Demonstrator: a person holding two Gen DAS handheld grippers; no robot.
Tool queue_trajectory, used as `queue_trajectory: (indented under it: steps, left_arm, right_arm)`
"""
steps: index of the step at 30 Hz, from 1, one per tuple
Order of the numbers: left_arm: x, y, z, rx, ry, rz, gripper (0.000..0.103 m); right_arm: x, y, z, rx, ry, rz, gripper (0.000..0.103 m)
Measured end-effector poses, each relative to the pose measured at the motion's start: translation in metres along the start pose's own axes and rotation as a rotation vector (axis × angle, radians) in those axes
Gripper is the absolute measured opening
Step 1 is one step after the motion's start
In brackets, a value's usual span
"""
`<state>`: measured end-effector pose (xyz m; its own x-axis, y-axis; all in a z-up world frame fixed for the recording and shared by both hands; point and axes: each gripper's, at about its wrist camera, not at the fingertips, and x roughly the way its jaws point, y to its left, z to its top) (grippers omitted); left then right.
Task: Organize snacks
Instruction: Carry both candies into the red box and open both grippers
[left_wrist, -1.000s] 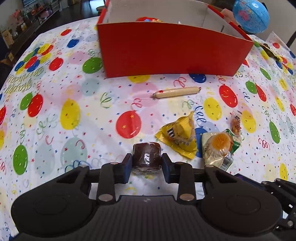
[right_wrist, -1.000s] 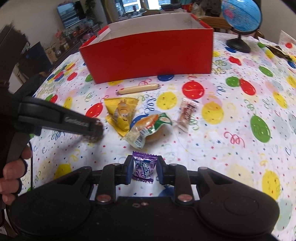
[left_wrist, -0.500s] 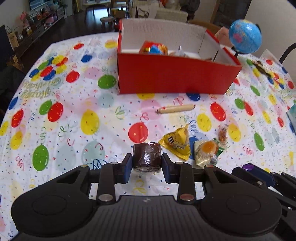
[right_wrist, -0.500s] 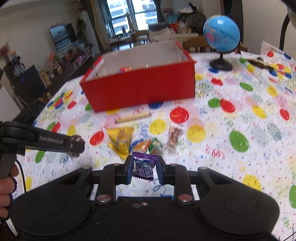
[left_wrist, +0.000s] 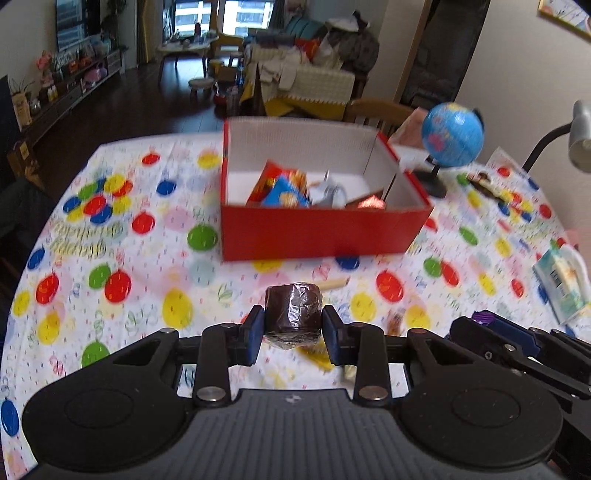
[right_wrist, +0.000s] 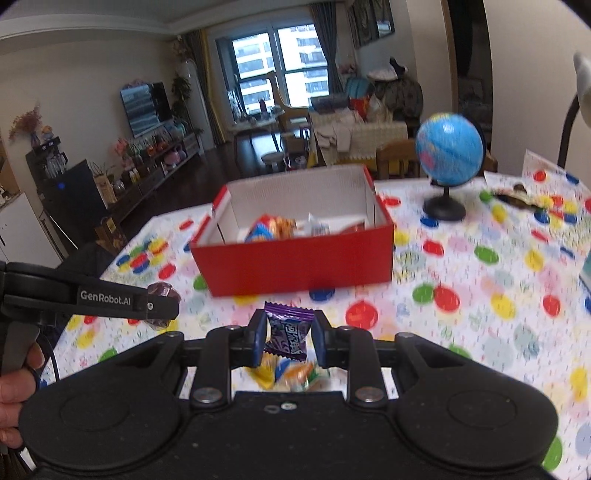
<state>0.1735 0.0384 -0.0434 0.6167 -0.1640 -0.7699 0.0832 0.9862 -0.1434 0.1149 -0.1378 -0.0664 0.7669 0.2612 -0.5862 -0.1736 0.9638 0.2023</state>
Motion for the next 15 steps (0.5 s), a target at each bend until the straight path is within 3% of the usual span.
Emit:
queue_trajectory:
  steps: [15]
  left_arm:
    - [-0.007, -0.017, 0.061, 0.051, -0.106, -0.008, 0.033]
  right_arm:
    - [0.022, -0.003, 0.074, -0.024, -0.079, 0.028, 0.024]
